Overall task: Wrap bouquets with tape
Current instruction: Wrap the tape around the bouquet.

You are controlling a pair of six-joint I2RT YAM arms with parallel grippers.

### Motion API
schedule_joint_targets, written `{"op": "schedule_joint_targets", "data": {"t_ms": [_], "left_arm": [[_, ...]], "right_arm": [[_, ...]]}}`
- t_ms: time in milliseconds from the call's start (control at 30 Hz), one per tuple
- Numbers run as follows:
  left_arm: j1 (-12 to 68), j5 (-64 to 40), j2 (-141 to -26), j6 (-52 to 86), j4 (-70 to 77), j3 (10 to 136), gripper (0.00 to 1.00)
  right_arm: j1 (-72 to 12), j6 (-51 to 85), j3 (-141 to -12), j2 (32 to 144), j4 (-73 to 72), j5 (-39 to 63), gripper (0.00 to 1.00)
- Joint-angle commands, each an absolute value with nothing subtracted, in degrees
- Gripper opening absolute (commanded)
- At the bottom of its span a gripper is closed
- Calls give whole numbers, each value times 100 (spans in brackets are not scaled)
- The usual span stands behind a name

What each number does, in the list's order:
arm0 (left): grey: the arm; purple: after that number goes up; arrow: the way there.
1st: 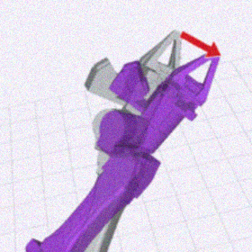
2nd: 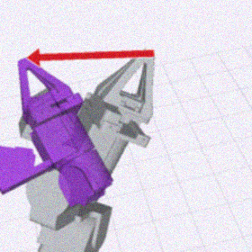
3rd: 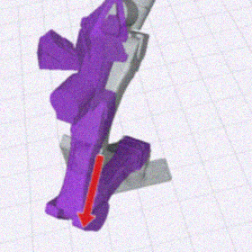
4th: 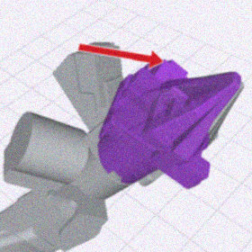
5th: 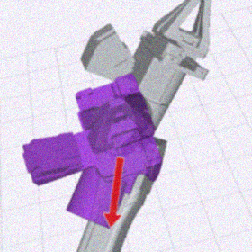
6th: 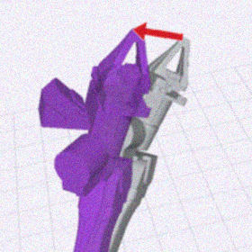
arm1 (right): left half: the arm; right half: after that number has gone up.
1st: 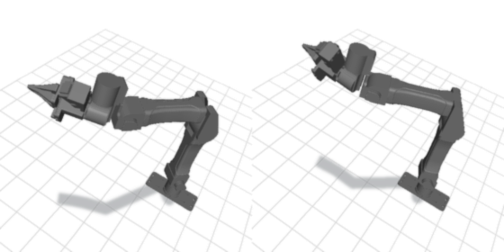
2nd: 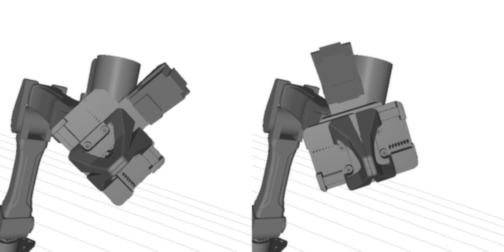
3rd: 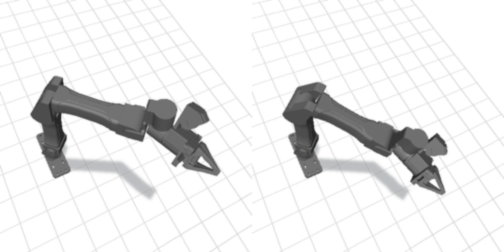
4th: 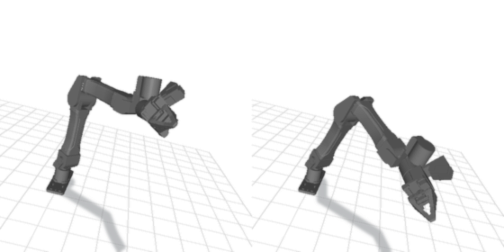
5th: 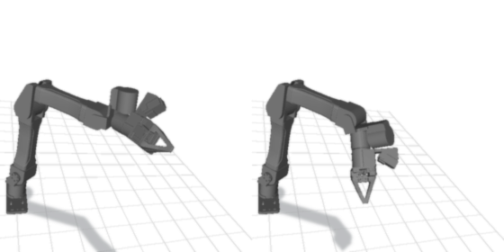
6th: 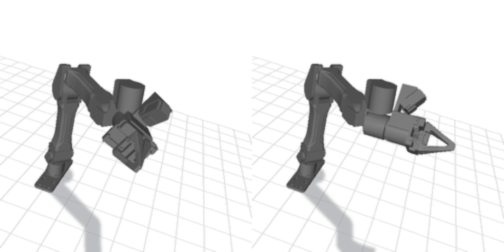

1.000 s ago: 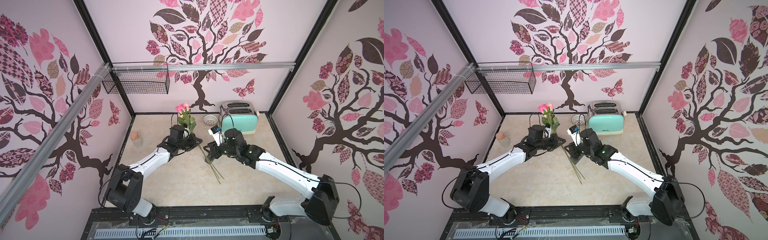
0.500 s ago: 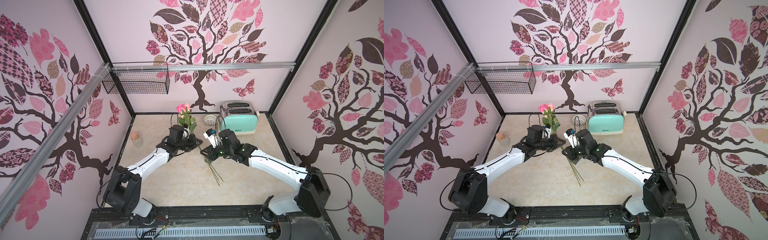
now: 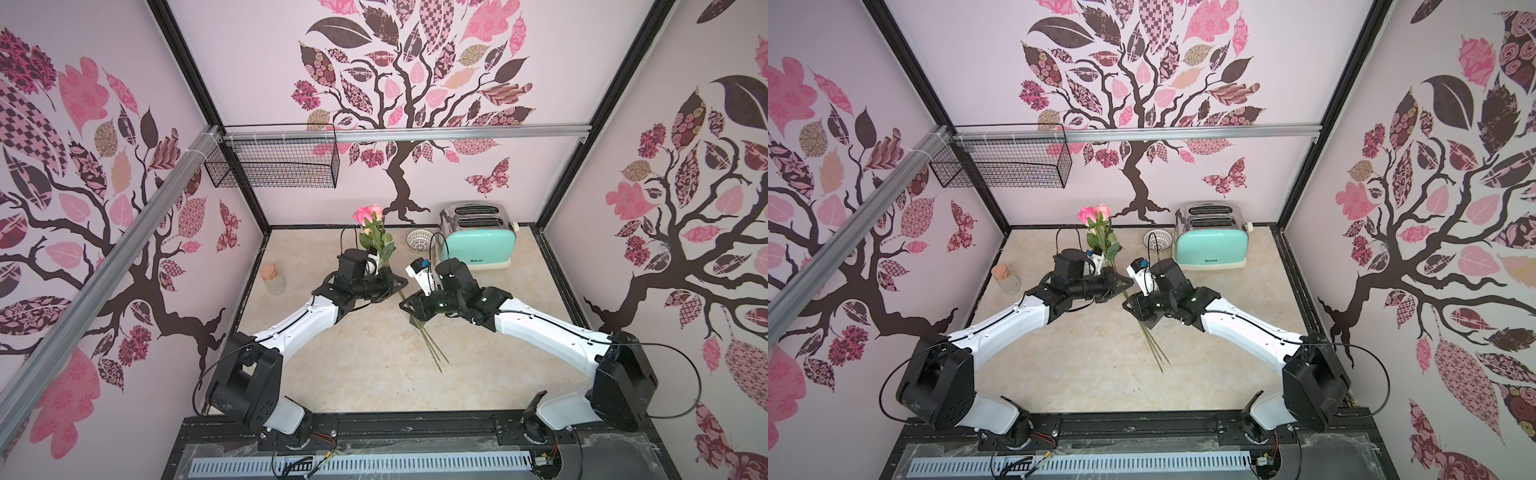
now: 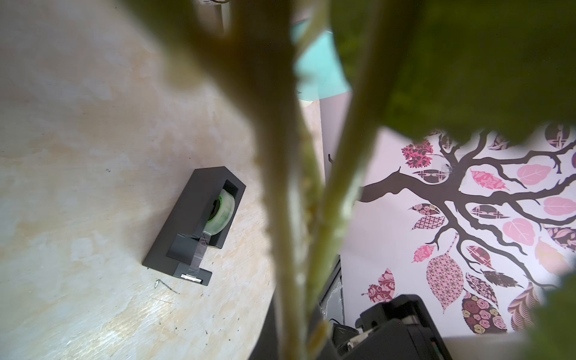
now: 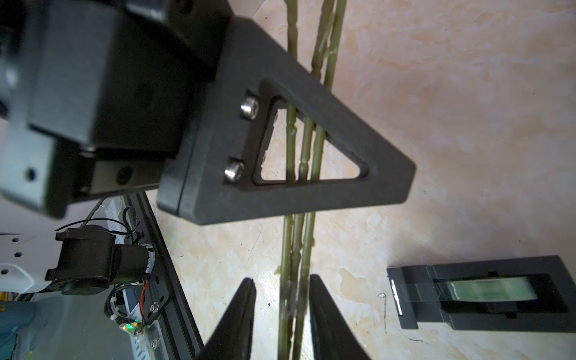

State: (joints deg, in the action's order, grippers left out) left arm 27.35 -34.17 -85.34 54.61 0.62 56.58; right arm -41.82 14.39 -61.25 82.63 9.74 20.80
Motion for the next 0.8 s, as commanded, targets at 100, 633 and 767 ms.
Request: {"op": "schedule_joint_targets", "data": {"t_ms": [100, 633, 767], "left_arm": [[2747, -3669, -8515, 5537, 498, 5673, 0], [2734, -3961, -8613, 5678, 885, 5588, 0], [2725, -3955, -8622, 5697, 1072, 5578, 0]], "right_arm": [[-4167, 1515, -6124, 8279, 543, 2810, 28], [-3608, 2742, -5451, 8098, -1081, 4671, 15], [-3604, 2637, -5468, 8077, -966, 4635, 2]]}}
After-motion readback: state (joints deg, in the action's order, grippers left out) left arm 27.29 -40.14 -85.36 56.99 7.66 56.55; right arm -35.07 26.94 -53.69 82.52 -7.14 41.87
